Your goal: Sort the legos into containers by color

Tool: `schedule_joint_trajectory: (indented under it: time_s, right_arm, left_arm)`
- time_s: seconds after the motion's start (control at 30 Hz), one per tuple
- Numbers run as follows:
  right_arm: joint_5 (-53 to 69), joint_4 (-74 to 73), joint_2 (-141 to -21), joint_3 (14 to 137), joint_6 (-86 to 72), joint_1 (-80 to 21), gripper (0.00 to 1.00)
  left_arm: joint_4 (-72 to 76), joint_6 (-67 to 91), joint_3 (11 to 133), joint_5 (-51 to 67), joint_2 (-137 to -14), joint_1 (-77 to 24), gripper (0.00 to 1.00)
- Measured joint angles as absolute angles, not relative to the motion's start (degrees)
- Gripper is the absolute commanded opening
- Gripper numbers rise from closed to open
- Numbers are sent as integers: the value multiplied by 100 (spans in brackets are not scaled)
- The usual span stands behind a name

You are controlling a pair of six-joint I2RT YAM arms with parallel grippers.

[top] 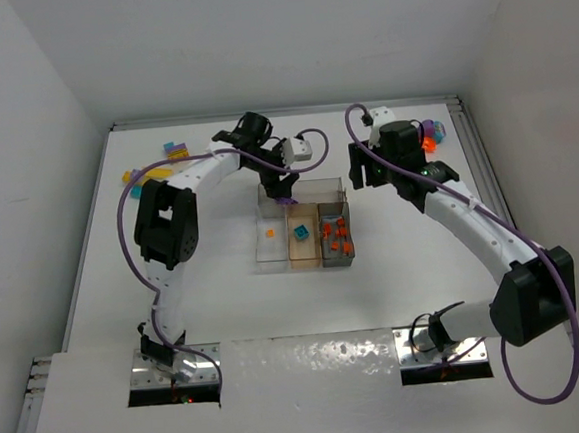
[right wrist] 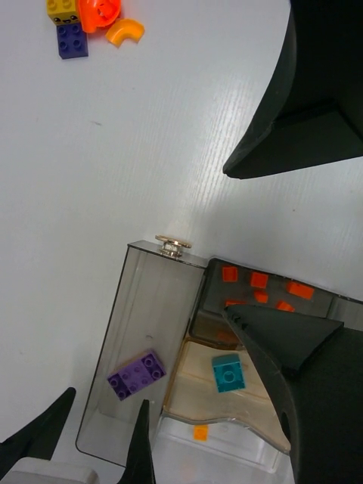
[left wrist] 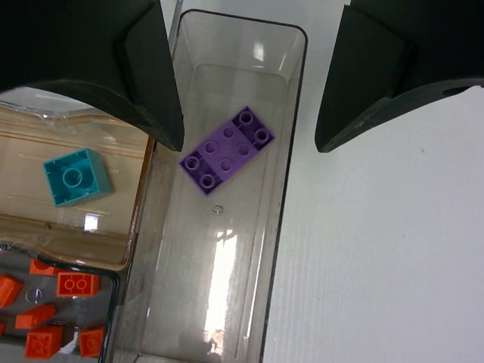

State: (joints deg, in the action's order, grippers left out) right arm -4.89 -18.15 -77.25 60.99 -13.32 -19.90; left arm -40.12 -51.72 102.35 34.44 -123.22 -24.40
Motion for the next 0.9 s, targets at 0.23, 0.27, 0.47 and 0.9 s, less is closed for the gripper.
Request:
schedule_joint_trajectory:
  time_s: [0.23, 0.27, 0.47, 0.9]
  right_arm:
    - [-801, -2106, -7883, 6316, -1507, -1973, 0]
    - [-873, -2171, -7966, 6414, -1653, -1951, 0]
    - [-834, -2519, -8796, 7286, -2399, -1149, 45]
    - [-974, -3030, -12042, 9382, -2392, 325, 48]
  left_arm:
    - [-4147, -4515, 10899, 3395, -12335, -2440, 60]
    - [-4180, -4276, 11131, 3332, -12350, -2440, 59]
    - [-3778, -2729, 12143, 2471, -12234, -2283, 67]
    - [-3704, -1144, 11102, 368, -11076, -360, 66]
